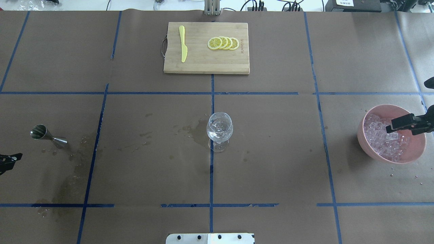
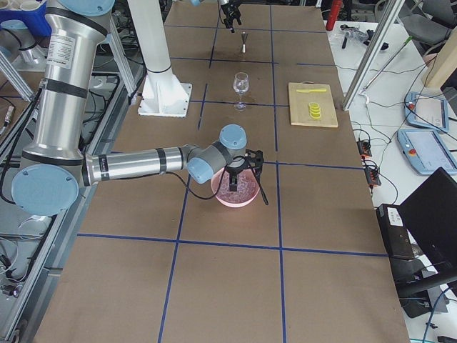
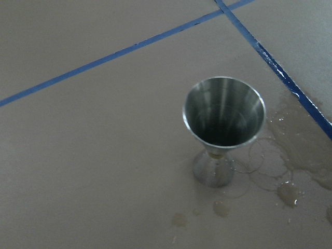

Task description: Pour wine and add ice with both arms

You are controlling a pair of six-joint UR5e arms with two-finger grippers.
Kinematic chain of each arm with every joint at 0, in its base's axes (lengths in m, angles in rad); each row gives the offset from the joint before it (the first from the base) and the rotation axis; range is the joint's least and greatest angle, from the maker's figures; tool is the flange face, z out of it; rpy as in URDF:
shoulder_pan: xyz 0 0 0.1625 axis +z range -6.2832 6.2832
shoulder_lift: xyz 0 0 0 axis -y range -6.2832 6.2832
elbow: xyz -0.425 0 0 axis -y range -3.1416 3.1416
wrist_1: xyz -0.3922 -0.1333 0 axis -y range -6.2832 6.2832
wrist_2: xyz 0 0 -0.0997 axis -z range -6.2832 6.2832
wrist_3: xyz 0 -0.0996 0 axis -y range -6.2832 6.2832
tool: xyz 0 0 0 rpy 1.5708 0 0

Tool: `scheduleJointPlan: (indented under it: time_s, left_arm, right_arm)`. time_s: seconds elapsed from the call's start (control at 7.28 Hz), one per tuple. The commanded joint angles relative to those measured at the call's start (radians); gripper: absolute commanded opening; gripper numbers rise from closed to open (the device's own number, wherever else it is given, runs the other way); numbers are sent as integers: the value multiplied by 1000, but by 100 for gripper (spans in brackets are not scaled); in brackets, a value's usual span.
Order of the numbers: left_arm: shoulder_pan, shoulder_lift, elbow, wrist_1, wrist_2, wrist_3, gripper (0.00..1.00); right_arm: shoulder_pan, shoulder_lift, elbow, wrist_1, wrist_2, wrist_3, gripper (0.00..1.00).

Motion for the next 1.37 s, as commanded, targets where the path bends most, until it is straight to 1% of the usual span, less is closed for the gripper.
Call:
scheduleJointPlan:
  time_s: [0.0,0.14,0.27,0.41,0.55,0.69,0.82,0.96,1.1,1.24]
  left_arm:
    - [-49,1,29,-70,-75,50,100]
    - [-49,-2,32,-72,-92,52,100]
    - [-50,-6,31,-72,-188,49,100]
    - [-104,-13,34,-73,-258,53,100]
    - [-138,-16,34,-73,-276,57,100]
    - [-139,-13,34,-85,-279,55,100]
    - [-141,-10,35,-99,-279,57,100]
    - [-158,-10,35,-101,-281,57,100]
    - [-172,-13,35,-102,-281,60,100]
    - [-175,-16,35,-102,-281,60,100]
  right_arm:
    - [-43,-17,-17,0,-18,70,100]
    - [-81,-12,-19,-1,-53,120,100]
    - [-104,-6,-22,-1,-101,145,92]
    - [-106,8,-37,-1,-103,145,81]
    - [-106,18,-45,-1,-107,144,73]
    - [-104,29,-45,-1,-112,144,63]
    - [-101,31,-44,-1,-112,144,26]
    - [-92,29,-39,0,-112,142,2]
    - [-74,29,-31,2,-112,141,0]
    - [-62,17,-30,3,-110,129,0]
